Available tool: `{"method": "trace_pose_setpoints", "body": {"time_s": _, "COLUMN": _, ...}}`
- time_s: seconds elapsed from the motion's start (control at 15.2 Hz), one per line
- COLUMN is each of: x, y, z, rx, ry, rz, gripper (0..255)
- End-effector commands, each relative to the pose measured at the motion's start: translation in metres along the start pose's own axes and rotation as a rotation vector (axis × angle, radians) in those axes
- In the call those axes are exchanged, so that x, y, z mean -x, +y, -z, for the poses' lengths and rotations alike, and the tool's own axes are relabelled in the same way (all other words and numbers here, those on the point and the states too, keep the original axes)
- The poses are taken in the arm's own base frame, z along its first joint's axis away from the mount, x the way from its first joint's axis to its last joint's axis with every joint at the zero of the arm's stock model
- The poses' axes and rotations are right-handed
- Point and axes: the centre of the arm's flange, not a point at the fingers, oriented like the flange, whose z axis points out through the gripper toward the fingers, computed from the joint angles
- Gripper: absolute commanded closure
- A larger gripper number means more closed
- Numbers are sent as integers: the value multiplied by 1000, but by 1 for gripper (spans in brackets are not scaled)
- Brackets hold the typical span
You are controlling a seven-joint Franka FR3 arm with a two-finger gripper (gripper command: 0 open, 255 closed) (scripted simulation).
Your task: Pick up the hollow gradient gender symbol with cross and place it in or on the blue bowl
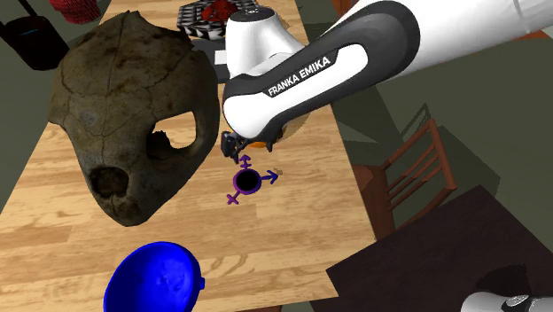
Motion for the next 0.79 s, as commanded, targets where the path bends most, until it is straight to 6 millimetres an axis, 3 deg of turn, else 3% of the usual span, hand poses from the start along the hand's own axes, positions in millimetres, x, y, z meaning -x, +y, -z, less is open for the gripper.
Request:
{"method": "trace_pose_setpoints", "body": {"time_s": 0.0, "x": -11, "y": -13, "z": -26, "rx": 1, "ry": -10, "rz": 10, "gripper": 0}}
{"method": "trace_pose_setpoints", "body": {"time_s": 0.13, "x": -22, "y": -25, "z": -48, "rx": 2, "ry": -20, "rz": 20, "gripper": 0}}
{"method": "trace_pose_setpoints", "body": {"time_s": 0.73, "x": -22, "y": -25, "z": -89, "rx": 2, "ry": -20, "rz": 20, "gripper": 0}}
